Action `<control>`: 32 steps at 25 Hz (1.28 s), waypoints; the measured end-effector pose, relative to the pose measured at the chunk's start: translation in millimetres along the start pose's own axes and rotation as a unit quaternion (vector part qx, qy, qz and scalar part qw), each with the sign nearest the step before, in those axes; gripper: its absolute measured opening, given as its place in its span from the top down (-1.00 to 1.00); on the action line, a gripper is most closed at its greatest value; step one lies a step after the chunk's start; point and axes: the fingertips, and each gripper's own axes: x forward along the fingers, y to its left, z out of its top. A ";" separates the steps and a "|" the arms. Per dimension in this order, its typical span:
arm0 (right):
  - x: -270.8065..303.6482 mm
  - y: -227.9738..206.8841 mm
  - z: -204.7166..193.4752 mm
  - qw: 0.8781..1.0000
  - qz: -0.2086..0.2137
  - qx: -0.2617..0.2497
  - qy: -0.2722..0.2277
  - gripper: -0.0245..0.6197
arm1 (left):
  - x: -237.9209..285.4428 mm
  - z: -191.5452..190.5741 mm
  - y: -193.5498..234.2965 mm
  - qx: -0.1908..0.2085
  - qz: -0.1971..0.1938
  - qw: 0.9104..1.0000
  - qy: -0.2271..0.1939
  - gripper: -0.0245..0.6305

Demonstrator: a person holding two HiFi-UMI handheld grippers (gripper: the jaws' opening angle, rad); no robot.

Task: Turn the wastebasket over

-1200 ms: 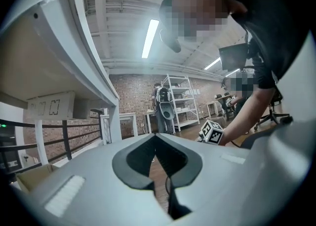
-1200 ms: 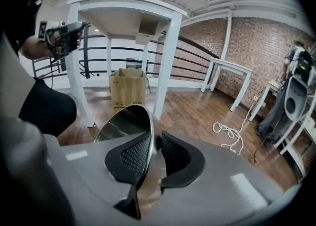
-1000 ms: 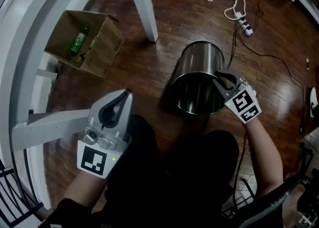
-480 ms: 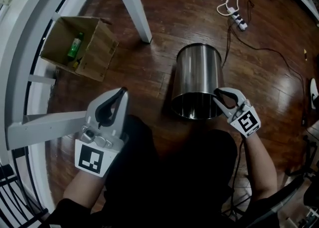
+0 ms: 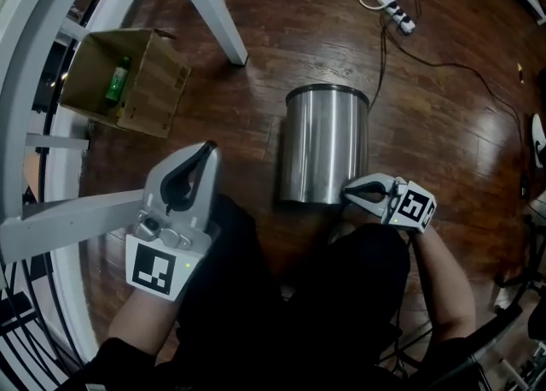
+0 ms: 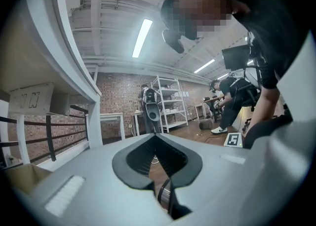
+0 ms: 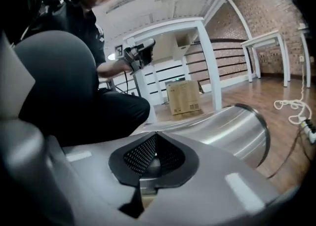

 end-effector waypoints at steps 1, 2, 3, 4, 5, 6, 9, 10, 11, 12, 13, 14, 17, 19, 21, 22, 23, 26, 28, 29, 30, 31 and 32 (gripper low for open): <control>3.3 -1.3 -5.9 1.000 0.003 0.004 0.010 0.92 | -0.2 0.0 0.1 0.001 0.000 1.000 0.001 0.93; 6.1 -3.1 -10.7 1.000 0.006 0.009 0.016 0.92 | -0.6 -0.5 0.6 0.002 0.000 1.000 0.002 0.93; 8.5 -5.8 -13.8 1.000 0.006 0.014 0.017 0.92 | -1.0 -1.5 1.5 0.003 0.001 1.000 0.003 0.93; 10.5 -9.7 -15.3 1.000 0.001 0.018 0.016 0.92 | -1.5 -3.3 2.8 0.003 0.001 1.000 0.004 0.93; 12.2 -15.1 -16.1 1.000 -0.009 0.020 0.015 0.92 | -2.0 -5.9 4.4 0.001 0.002 1.000 0.005 0.93; 14.0 -21.6 -17.3 0.999 -0.023 0.021 0.018 0.92 | -2.3 -8.9 6.1 -0.001 0.004 1.000 0.006 0.93; 22.7 -37.2 -28.7 0.997 -0.057 0.012 0.048 0.92 | -1.7 -15.4 8.7 -0.013 0.008 1.000 0.004 0.93; 25.9 -38.3 -33.3 0.997 -0.058 0.011 0.056 0.92 | -0.5 -16.2 7.4 -0.015 0.007 1.000 0.002 0.93; 27.7 -38.1 -36.3 0.997 -0.054 0.012 0.060 0.91 | 1.0 -16.7 5.4 -0.016 0.005 1.000 0.001 0.93; 28.3 -37.5 -37.1 0.997 -0.050 0.013 0.060 0.91 | 2.4 -17.0 3.6 -0.017 0.003 1.000 0.001 0.93; 28.3 -36.9 -36.7 0.997 -0.046 0.011 0.061 0.91 | 3.0 -17.4 3.0 -0.016 0.002 1.000 0.002 0.93; 28.4 -36.4 -35.7 0.997 -0.042 0.007 0.065 0.91 | 2.7 -17.9 3.8 -0.016 0.002 1.000 0.003 0.93; 31.3 -34.2 -32.7 0.997 -0.028 -0.005 0.071 0.91 | -1.3 -20.8 11.1 -0.017 0.011 1.000 0.007 0.93; 33.8 -33.3 -31.8 0.997 -0.016 -0.009 0.074 0.91 | -3.2 -24.9 14.9 -0.018 0.017 1.000 0.010 0.93; 34.4 -33.7 -29.4 0.997 -0.013 -0.010 0.078 0.91 | -3.4 -28.1 16.6 -0.019 0.021 1.000 0.011 0.93; 32.1 -35.8 -24.6 0.997 -0.019 -0.008 0.072 0.91 | -3.0 -28.6 17.1 -0.020 0.023 0.999 0.012 0.93; 26.7 -40.3 -16.1 0.998 -0.036 -0.009 0.058 0.91 | -2.2 -28.1 17.6 -0.021 0.025 0.999 0.012 0.93; -12.2 -66.4 26.8 0.989 -0.147 -0.032 0.010 0.91 | 2.9 -15.9 19.6 -0.034 0.036 0.999 0.012 0.93; -53.6 -79.1 65.5 0.969 -0.243 -0.041 -0.030 0.91 | 5.6 1.3 20.4 -0.037 0.048 0.998 0.014 0.93; -76.4 -79.8 86.7 0.956 -0.287 -0.040 -0.054 0.91 | 5.6 11.2 21.2 -0.037 0.057 0.998 0.016 0.93; -98.5 -76.3 108.2 0.942 -0.325 -0.037 -0.078 0.91 | 4.6 21.5 22.2 -0.040 0.065 0.997 0.021 0.93; -118.4 -69.4 129.7 0.929 -0.355 -0.032 -0.100 0.91 | 2.7 32.4 23.1 -0.045 0.072 0.996 0.028 0.93; -135.3 -60.1 151.0 0.918 -0.376 -0.024 -0.122 0.91 | 0.2 44.7 23.6 -0.053 0.074 0.995 0.035 0.93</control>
